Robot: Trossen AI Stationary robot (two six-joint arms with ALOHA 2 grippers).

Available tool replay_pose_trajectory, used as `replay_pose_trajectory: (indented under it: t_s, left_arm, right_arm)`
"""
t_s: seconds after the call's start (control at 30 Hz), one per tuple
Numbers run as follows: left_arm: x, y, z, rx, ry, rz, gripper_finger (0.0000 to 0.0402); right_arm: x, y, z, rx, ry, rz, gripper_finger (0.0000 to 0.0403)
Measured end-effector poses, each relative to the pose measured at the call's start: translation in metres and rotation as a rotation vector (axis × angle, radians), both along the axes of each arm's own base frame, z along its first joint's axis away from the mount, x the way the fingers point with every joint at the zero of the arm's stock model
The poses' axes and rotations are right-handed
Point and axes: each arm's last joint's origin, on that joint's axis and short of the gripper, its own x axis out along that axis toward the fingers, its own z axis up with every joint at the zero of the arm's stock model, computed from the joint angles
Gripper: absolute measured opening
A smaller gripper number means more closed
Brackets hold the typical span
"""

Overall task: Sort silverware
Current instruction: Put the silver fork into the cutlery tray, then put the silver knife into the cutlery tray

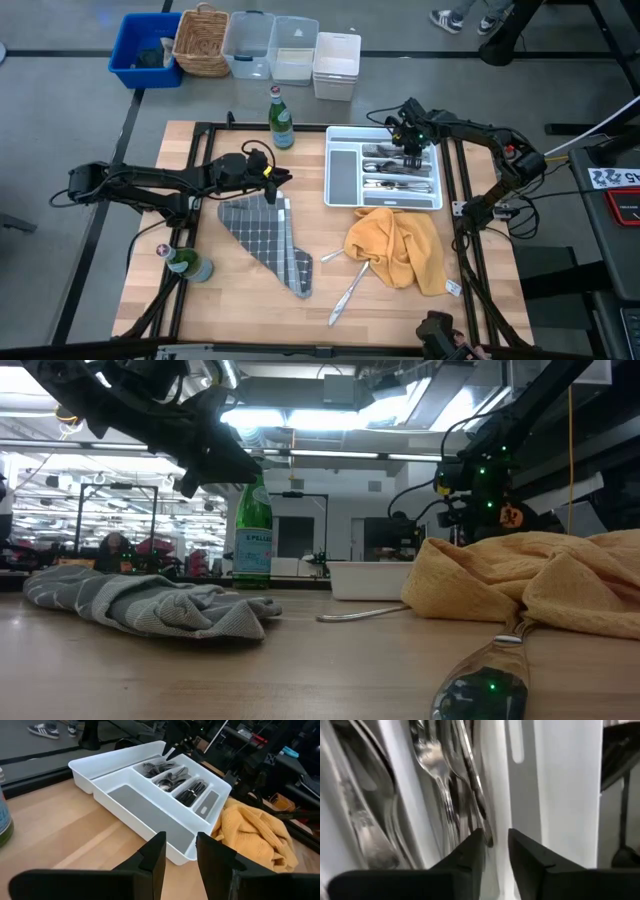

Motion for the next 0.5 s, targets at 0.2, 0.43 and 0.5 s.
replay_pose_trajectory:
  t_s: [0.2,0.43,0.5]
  left_arm:
    - [0.001,-0.003,0.001,0.016,0.0,-0.021,0.0095]
    - [-0.009,-0.005,0.016,0.099,-0.055,-0.04,0.0095]
    - [-0.015,-0.006,0.025,0.152,-0.084,-0.048,0.0095]
  right_arm:
    - [-0.002,0.0,0.0,-0.03,0.054,-0.018,0.0118]
    - [-0.005,0.005,0.009,0.061,0.122,-0.013,0.0119]
    - [-0.006,0.006,0.016,0.095,0.148,-0.011,0.0119]
